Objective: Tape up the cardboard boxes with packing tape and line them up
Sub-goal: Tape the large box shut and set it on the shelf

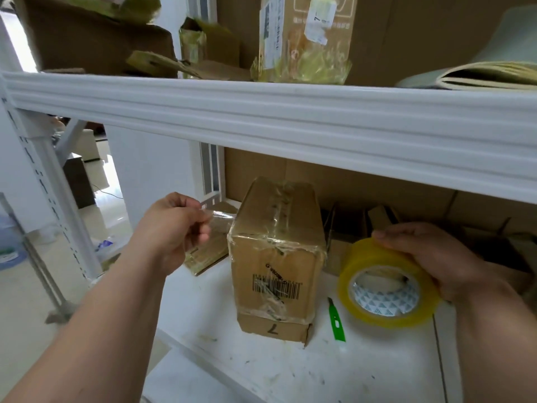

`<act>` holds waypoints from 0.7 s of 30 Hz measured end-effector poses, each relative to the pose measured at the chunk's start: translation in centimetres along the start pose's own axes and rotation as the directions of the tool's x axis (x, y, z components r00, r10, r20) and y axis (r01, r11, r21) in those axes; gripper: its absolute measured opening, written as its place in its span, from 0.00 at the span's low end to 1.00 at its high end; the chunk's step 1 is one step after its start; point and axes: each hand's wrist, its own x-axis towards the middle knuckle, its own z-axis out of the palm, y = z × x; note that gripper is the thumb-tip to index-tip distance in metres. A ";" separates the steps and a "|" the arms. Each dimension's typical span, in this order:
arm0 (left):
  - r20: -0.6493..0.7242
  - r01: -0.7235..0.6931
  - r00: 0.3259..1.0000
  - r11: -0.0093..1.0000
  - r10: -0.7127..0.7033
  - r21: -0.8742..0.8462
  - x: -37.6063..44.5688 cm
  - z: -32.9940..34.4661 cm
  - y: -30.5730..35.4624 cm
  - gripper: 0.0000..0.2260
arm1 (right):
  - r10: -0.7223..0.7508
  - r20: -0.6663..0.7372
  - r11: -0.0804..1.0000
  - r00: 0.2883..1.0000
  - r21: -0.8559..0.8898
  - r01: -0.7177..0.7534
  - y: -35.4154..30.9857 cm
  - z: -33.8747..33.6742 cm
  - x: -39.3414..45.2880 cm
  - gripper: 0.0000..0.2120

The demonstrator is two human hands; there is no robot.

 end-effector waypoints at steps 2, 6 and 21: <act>0.019 0.075 0.997 0.997 -0.075 0.017 0.2 0.1 -1.3 0.11 | 0.029 -0.008 0.997 1.000 -0.067 -0.030 0.6 0.5 0.5 0.13; 0.073 0.170 0.981 0.981 -0.177 0.090 0.1 0.7 -4.0 0.12 | 0.017 0.014 0.969 1.000 -0.246 -0.013 2.0 1.9 1.5 0.03; 0.150 -0.204 0.975 0.918 0.161 0.341 -1.3 1.4 -4.8 0.12 | -0.084 0.142 0.880 0.986 -0.455 0.140 -1.1 4.5 1.0 0.19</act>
